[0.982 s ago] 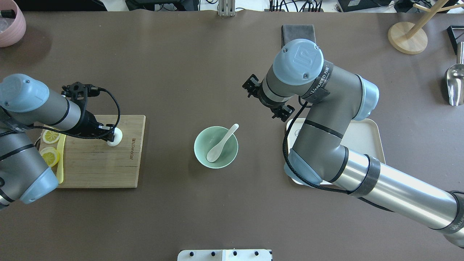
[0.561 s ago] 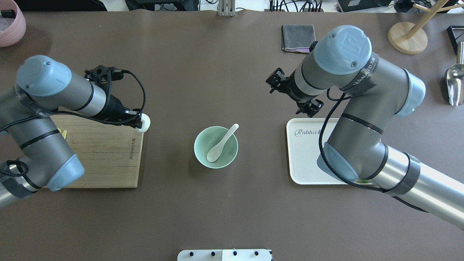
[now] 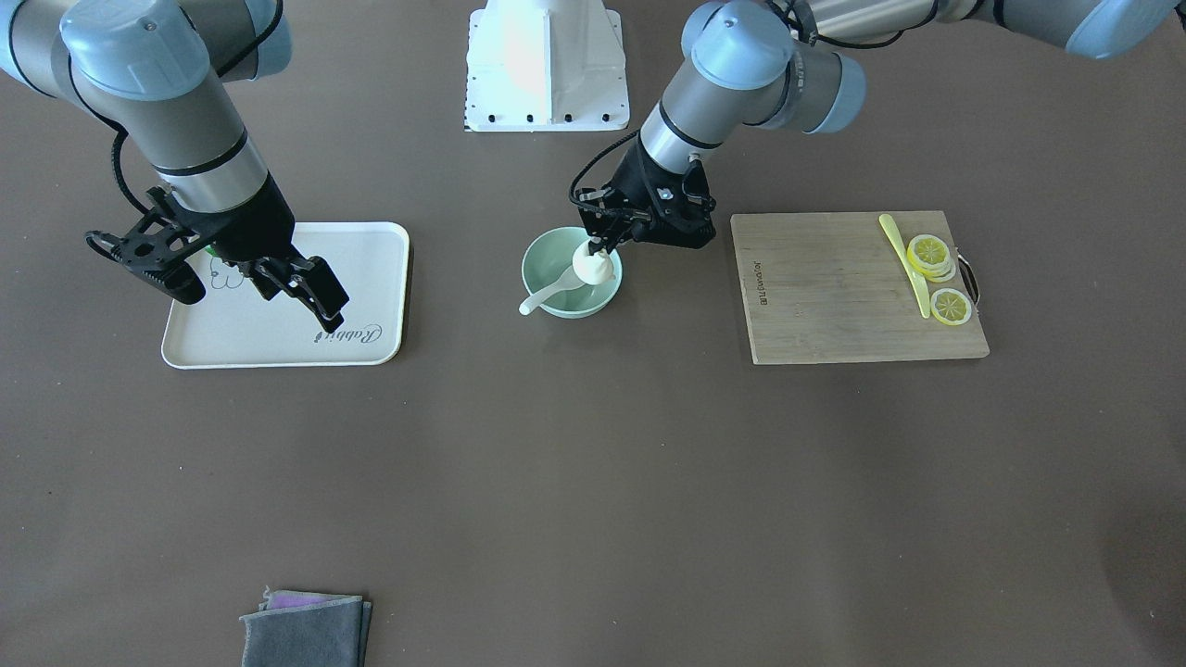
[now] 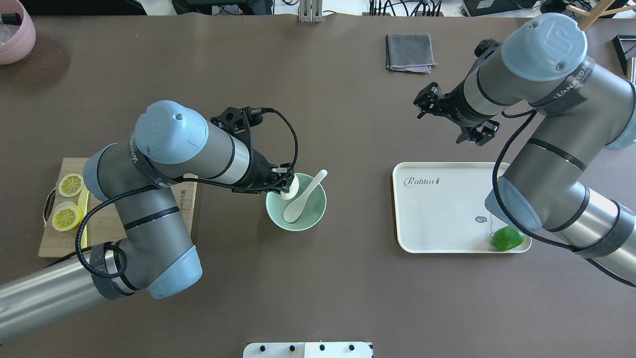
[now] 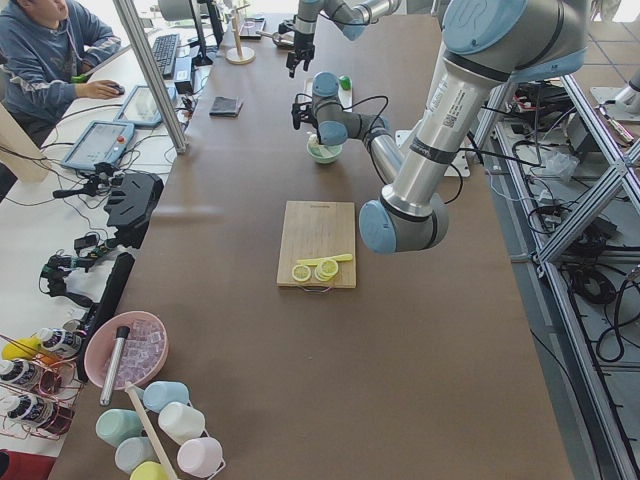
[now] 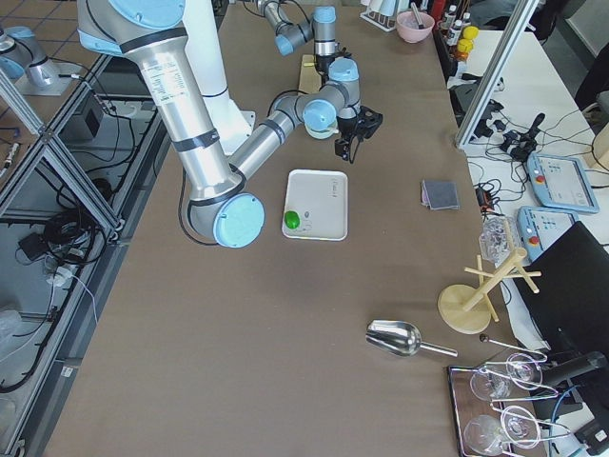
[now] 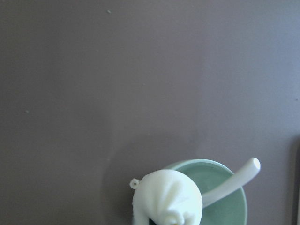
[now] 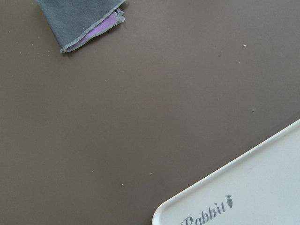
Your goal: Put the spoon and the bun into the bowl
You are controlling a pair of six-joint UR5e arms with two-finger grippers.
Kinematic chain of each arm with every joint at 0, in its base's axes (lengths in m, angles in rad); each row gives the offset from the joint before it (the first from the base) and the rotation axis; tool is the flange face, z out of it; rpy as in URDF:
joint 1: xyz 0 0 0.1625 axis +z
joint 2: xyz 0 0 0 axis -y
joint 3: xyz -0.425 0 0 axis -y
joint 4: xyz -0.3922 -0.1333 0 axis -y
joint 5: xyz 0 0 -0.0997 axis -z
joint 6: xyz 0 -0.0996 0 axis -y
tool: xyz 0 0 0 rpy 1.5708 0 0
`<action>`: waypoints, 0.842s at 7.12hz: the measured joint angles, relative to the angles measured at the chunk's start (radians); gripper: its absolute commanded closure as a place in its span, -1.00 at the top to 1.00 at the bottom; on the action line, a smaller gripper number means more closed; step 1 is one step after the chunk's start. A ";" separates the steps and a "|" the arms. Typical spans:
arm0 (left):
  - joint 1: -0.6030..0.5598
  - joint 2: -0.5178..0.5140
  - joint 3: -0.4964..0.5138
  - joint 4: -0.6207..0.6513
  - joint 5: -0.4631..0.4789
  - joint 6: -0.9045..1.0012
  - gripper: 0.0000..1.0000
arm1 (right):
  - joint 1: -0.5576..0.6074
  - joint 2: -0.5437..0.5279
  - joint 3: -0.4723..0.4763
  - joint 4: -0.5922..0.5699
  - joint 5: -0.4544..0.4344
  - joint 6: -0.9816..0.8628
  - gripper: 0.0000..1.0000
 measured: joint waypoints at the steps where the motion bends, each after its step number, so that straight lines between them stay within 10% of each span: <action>1: 0.012 -0.006 -0.002 0.004 0.023 -0.005 0.97 | 0.005 -0.008 0.002 0.001 0.002 -0.010 1.00; 6: -0.209 0.187 -0.020 0.008 -0.118 0.334 0.97 | 0.030 -0.111 0.058 0.002 0.002 -0.182 1.00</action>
